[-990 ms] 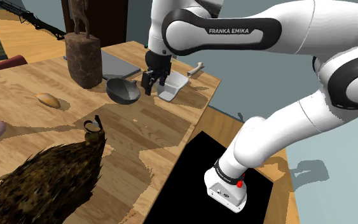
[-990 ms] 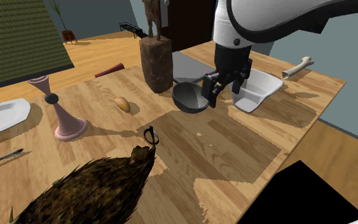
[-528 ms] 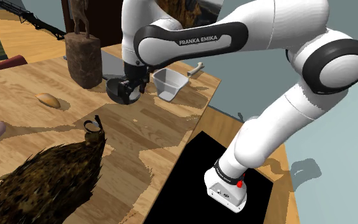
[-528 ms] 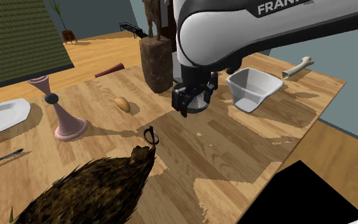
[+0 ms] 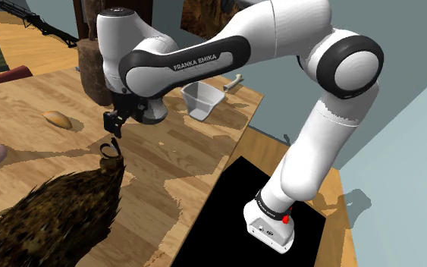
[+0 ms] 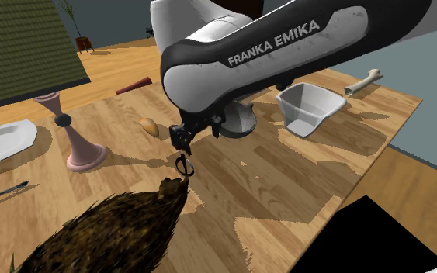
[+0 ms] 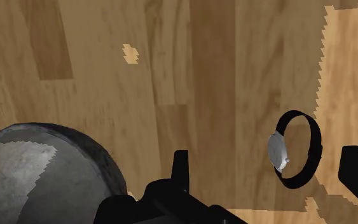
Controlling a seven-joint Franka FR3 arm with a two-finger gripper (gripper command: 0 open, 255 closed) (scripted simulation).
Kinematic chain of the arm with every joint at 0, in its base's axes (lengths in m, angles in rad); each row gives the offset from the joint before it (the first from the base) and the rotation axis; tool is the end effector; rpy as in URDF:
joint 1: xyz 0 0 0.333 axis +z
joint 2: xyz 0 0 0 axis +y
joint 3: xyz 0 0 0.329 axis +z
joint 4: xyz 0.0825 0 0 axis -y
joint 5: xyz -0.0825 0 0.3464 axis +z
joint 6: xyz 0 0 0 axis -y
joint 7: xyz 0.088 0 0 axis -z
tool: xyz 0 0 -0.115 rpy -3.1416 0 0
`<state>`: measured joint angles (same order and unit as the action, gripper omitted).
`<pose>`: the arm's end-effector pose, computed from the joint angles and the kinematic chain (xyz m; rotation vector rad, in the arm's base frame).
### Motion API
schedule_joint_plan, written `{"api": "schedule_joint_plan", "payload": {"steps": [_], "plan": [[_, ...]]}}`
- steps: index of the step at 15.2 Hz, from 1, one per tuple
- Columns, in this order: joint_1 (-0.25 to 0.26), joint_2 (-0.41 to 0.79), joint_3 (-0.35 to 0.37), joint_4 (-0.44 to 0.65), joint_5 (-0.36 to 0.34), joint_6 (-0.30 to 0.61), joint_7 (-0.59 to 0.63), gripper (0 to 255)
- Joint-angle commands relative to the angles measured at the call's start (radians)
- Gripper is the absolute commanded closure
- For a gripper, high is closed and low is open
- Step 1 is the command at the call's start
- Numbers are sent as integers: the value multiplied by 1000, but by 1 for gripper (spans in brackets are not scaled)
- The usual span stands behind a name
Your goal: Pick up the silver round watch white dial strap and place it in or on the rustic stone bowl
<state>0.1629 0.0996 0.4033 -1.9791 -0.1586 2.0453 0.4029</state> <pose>0.4648 0.2776 0.4424 3.0195 0.3584 0.0393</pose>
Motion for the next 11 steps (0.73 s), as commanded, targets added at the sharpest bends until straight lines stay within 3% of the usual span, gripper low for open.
{"api": "schedule_joint_plan", "payload": {"steps": [1,4,11], "plan": [[22,78,11,56,-37,9,36,0],[52,158,13,124,-75,9,70,0],[54,200,-1,76,-103,96,88,0]]}}
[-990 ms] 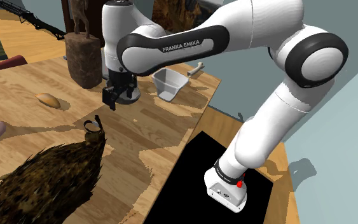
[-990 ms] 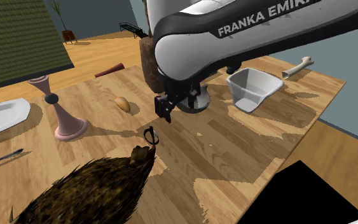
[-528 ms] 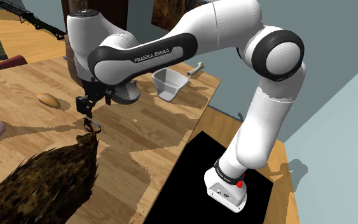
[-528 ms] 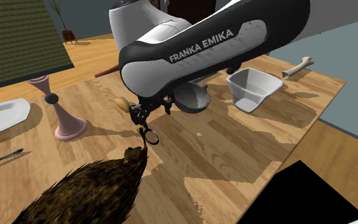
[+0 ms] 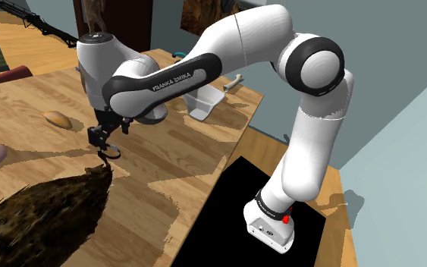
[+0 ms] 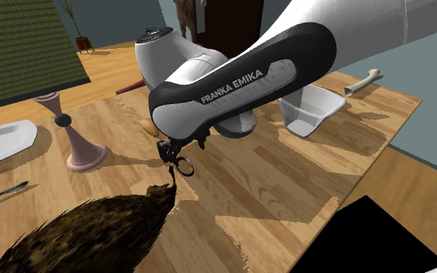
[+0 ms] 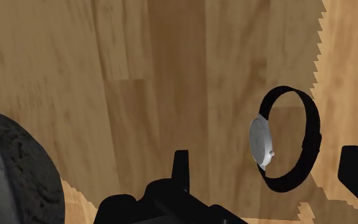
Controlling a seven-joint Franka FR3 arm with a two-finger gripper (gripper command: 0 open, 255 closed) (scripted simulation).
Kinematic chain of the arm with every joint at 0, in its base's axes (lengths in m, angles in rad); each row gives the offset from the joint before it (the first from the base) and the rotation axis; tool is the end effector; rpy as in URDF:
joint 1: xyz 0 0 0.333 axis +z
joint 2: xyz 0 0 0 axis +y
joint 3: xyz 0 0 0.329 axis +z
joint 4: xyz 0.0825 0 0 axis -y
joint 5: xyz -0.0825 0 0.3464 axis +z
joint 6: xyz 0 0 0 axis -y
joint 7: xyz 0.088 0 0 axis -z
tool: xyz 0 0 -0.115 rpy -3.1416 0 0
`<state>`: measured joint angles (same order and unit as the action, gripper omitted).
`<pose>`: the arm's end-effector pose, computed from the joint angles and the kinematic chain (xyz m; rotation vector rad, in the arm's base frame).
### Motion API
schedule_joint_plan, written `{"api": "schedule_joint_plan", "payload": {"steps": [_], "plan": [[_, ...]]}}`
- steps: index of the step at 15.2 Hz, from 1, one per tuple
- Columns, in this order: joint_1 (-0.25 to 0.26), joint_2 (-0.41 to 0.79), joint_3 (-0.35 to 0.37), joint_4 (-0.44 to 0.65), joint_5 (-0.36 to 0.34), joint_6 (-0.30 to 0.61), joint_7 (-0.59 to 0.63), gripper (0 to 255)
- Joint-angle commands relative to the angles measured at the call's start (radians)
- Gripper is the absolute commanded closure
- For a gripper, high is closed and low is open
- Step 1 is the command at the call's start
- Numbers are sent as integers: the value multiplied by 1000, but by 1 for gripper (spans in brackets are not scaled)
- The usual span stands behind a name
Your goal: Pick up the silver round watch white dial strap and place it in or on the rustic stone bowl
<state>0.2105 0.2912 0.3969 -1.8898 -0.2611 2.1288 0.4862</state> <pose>0.4973 0.3115 0.3864 3.0131 0.3773 0.0551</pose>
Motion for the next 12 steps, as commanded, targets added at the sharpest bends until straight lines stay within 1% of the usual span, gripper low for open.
{"api": "schedule_joint_plan", "payload": {"steps": [1,8,9,12], "plan": [[7,8,5,-14,-1,12,4,0],[8,8,4,-14,-1,12,4,0],[8,8,4,-16,0,13,5,255],[9,11,4,-11,-2,12,6,255]]}}
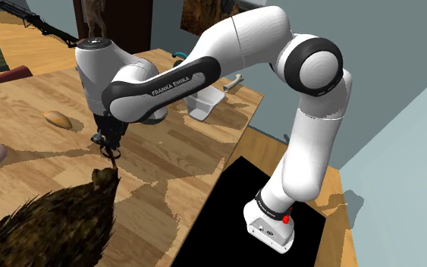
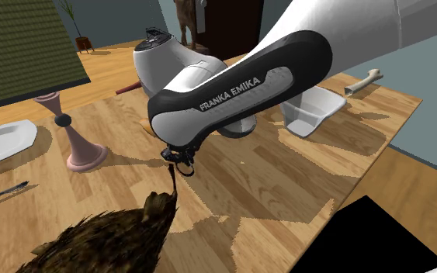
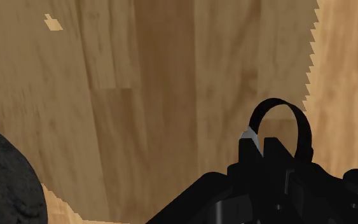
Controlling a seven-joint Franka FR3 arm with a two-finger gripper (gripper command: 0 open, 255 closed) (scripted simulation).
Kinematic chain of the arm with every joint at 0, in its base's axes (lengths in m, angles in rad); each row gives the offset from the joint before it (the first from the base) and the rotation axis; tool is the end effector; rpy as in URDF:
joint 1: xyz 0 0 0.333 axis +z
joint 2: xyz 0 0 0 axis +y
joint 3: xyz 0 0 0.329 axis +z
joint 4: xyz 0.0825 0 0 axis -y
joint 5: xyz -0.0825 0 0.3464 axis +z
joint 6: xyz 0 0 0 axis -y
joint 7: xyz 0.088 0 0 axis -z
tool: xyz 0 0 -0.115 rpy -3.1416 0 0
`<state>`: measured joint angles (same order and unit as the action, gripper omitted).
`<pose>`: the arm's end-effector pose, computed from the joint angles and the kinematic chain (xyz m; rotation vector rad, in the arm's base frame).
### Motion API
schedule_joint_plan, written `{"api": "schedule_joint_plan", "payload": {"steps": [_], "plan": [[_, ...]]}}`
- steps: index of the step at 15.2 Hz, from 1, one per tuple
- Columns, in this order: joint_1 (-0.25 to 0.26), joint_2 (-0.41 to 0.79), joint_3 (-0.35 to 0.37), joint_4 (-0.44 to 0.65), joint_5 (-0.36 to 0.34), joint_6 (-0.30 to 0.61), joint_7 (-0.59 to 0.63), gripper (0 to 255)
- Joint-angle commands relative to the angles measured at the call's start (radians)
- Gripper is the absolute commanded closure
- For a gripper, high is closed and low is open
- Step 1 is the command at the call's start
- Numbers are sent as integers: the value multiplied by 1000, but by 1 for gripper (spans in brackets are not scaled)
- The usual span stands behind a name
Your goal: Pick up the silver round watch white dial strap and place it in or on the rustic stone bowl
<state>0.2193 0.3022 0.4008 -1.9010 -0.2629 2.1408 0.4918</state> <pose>0.4924 0.3176 0.3769 3.0123 0.3940 0.0409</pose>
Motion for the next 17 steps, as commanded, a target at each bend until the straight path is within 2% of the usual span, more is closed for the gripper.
{"api": "schedule_joint_plan", "payload": {"steps": [1,6,17], "plan": [[0,0,0,0,0,0,0,255],[-1,-2,0,-2,1,0,-1,255],[-9,-66,13,67,43,-125,-38,255]]}}
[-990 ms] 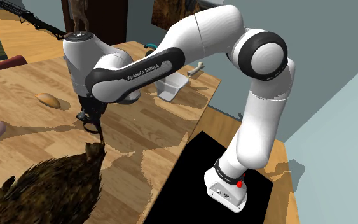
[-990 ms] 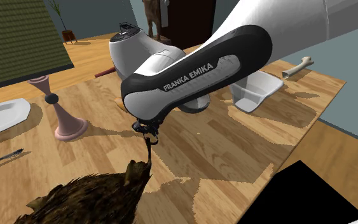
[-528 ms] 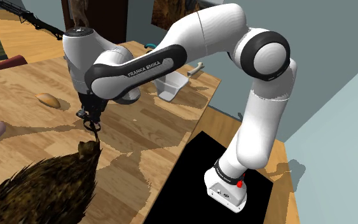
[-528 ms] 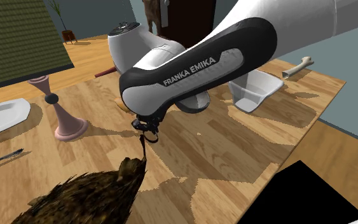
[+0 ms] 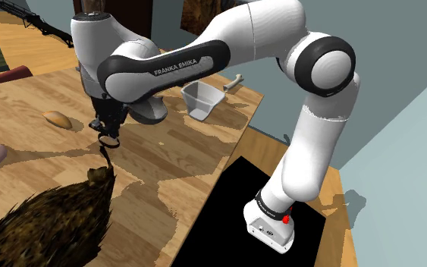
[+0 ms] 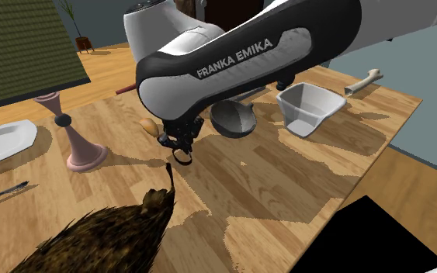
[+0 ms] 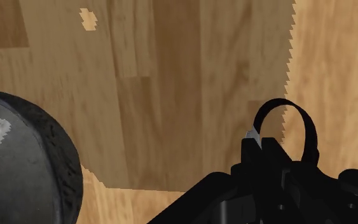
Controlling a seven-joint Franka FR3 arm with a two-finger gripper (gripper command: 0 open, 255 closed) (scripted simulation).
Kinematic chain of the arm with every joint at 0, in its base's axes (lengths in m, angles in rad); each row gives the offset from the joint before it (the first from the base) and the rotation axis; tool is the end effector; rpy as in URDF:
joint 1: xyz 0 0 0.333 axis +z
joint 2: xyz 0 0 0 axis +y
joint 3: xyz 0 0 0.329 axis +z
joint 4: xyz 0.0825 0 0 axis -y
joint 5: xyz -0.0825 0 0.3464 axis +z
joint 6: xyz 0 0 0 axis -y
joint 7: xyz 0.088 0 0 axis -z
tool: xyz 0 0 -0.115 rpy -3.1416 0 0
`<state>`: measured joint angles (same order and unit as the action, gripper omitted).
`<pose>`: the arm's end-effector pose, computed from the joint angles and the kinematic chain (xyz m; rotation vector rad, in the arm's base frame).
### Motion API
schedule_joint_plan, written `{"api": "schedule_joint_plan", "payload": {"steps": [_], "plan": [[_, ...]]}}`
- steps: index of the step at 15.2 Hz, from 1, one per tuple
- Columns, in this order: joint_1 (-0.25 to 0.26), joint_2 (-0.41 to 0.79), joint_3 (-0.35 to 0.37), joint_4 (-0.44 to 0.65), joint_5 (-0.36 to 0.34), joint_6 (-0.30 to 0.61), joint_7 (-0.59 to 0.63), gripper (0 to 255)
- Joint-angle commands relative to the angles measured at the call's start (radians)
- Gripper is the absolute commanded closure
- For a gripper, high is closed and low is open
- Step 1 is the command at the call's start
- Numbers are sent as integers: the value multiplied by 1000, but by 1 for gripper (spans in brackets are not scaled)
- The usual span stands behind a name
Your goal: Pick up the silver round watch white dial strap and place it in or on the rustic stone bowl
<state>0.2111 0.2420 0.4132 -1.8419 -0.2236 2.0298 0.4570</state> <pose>0.4892 0.3160 0.4259 3.0126 0.3947 0.0412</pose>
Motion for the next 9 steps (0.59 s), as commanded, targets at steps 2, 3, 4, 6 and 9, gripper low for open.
{"api": "schedule_joint_plan", "payload": {"steps": [2,3,4,6,9], "plan": [[-1,-15,3,24,10,-37,-9,255],[-2,-19,3,32,13,-49,-12,255],[-2,-23,4,41,15,-61,-15,255],[-2,-31,5,58,20,-85,-20,255],[-2,-40,7,87,27,-122,-27,255]]}}
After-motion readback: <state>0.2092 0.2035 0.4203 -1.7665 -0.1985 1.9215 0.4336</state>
